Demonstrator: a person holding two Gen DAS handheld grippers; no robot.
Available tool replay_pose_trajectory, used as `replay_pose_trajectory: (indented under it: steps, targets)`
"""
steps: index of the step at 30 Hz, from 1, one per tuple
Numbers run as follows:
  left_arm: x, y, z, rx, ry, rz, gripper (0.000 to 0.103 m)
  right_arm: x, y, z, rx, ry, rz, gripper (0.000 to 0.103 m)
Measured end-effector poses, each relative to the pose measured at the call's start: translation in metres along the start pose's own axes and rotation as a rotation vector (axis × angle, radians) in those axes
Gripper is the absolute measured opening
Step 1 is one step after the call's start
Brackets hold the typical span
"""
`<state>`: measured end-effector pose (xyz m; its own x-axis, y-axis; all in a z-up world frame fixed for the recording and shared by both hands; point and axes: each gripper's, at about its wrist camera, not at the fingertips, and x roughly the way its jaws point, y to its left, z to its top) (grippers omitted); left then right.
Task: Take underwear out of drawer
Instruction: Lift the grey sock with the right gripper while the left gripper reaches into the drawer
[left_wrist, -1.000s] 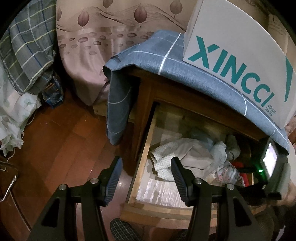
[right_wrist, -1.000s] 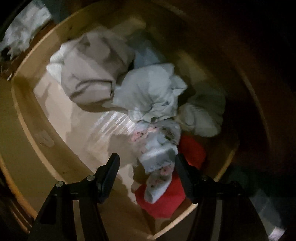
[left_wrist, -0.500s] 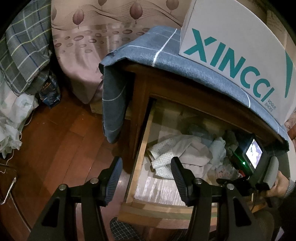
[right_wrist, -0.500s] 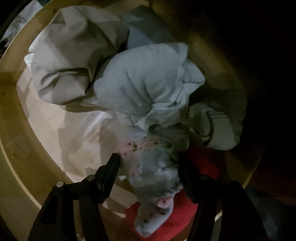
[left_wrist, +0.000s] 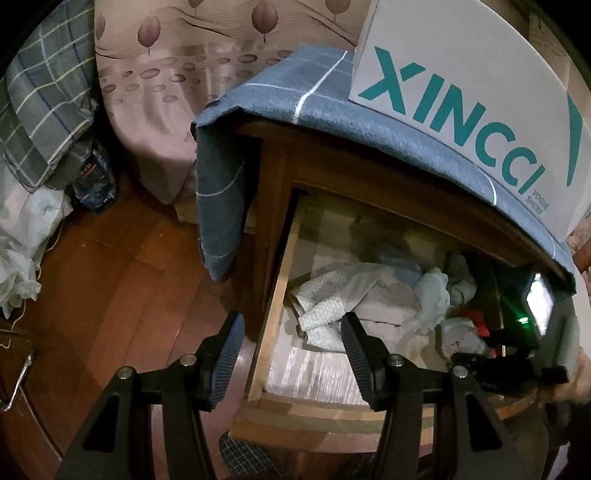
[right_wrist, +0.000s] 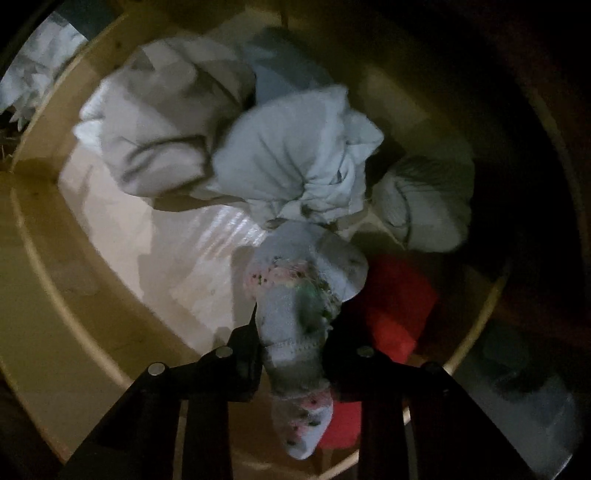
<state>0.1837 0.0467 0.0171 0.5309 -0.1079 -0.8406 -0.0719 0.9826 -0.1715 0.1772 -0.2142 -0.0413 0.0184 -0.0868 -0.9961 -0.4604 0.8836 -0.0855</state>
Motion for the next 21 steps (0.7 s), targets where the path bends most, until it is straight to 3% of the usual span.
replay_pose_trajectory:
  steps: [6,11,14,17,19,21]
  targets:
    - [0.000,-0.008,-0.002,0.040,0.005,0.000,0.056,-0.041,0.007,-0.028,0.135,-0.103,0.045,0.025]
    - [0.002,-0.015,-0.005,0.080,0.024,-0.028,0.056,-0.074,0.000,-0.059,0.332,-0.221,0.080,0.025]
    - [0.005,-0.020,-0.005,0.110,0.055,-0.096,0.056,-0.086,-0.006,-0.069,0.446,-0.281,0.095,0.025]
    - [0.007,-0.027,-0.004,0.142,0.082,-0.176,0.057,-0.088,-0.013,-0.079,0.537,-0.320,0.167,0.025]
    - [0.013,-0.034,-0.003,0.181,0.115,-0.188,0.064,-0.075,-0.014,-0.068,0.545,-0.336,0.187,0.025]
    - [0.023,-0.047,-0.003,0.248,0.165,-0.203,0.065,-0.074,-0.015,-0.070,0.550,-0.331,0.201,0.025]
